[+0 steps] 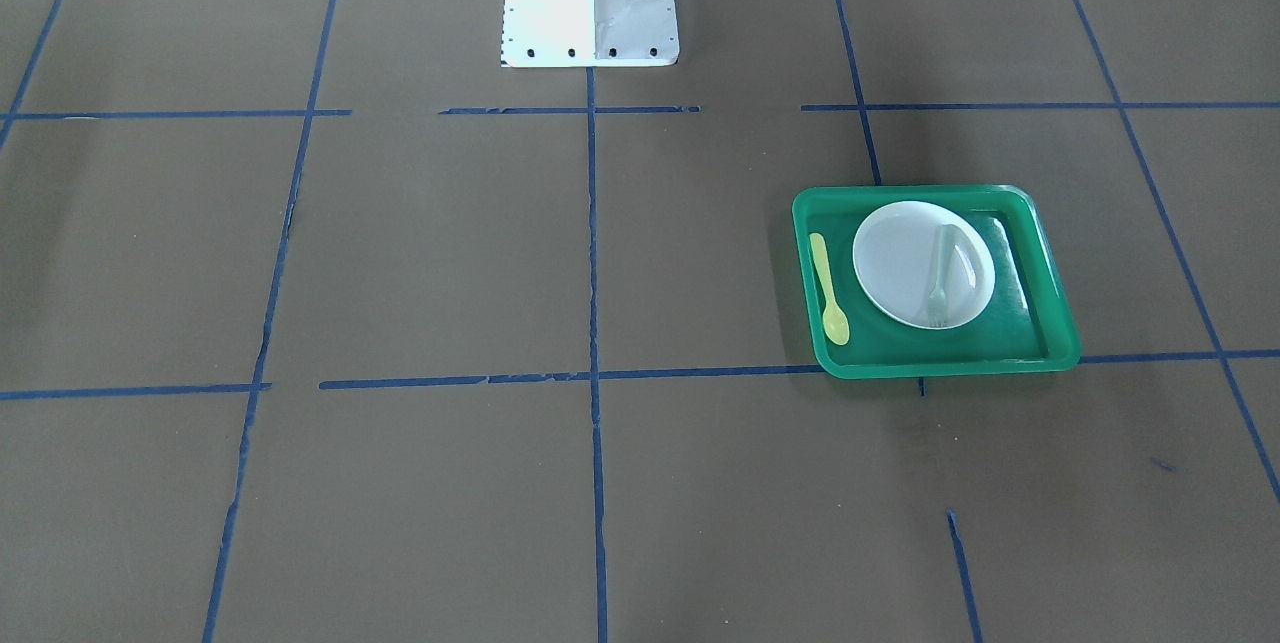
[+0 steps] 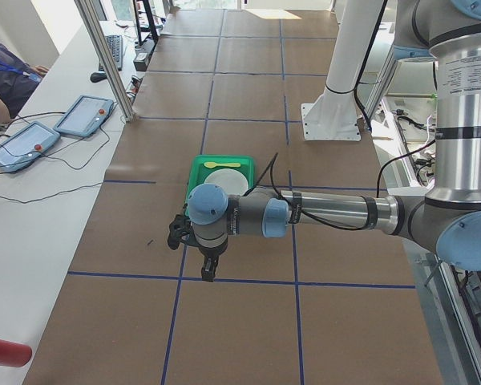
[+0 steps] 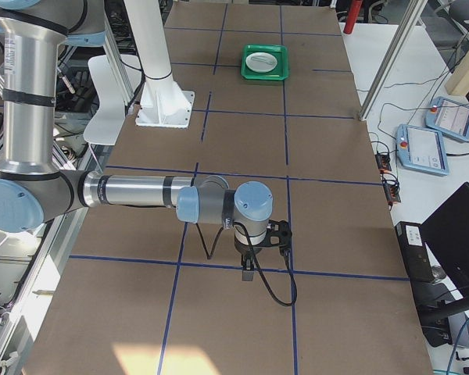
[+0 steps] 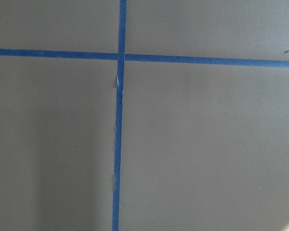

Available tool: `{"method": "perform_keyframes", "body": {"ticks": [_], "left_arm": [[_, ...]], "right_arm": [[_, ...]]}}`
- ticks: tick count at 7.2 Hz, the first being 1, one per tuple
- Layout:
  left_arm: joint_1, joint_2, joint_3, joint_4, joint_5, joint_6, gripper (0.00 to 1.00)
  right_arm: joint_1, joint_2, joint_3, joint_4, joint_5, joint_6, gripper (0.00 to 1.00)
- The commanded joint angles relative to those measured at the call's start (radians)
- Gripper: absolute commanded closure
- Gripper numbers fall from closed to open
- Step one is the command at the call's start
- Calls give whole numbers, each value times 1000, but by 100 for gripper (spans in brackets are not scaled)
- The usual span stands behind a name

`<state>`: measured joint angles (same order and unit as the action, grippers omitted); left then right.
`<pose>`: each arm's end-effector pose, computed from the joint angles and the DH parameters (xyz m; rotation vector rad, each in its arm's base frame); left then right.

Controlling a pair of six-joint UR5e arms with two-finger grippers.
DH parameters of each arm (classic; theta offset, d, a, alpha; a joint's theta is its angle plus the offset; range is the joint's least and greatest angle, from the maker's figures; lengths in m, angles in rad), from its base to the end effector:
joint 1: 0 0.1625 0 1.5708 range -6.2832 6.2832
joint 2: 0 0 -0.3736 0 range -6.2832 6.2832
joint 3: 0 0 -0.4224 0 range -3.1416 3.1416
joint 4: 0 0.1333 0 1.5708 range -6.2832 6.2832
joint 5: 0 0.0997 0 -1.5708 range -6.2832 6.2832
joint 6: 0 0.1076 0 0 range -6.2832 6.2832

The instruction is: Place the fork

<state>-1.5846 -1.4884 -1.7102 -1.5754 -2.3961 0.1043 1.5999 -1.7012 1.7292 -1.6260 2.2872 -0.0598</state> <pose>-0.0611 -0.4942 0.5775 0.1067 0.8206 0.1107 0.0763 -0.4691 0.6049 0.0058 -0.7168 -0.0196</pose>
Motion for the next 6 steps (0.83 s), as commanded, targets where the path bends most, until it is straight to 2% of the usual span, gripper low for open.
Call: {"method": "perform_keyframes", "body": {"ticks": [1, 3, 5, 6], "left_arm": [[0, -1, 0, 2, -2, -2, 0], [0, -7, 10, 2, -3, -11, 0], [9, -79, 29, 8, -3, -11, 0], [14, -81, 15, -9, -3, -8, 0]], "right_arm": [[0, 0, 0, 0, 0, 0, 0], [0, 0, 0, 0, 0, 0, 0], [0, 0, 0, 0, 0, 0, 0], [0, 0, 0, 0, 0, 0, 0]]}}
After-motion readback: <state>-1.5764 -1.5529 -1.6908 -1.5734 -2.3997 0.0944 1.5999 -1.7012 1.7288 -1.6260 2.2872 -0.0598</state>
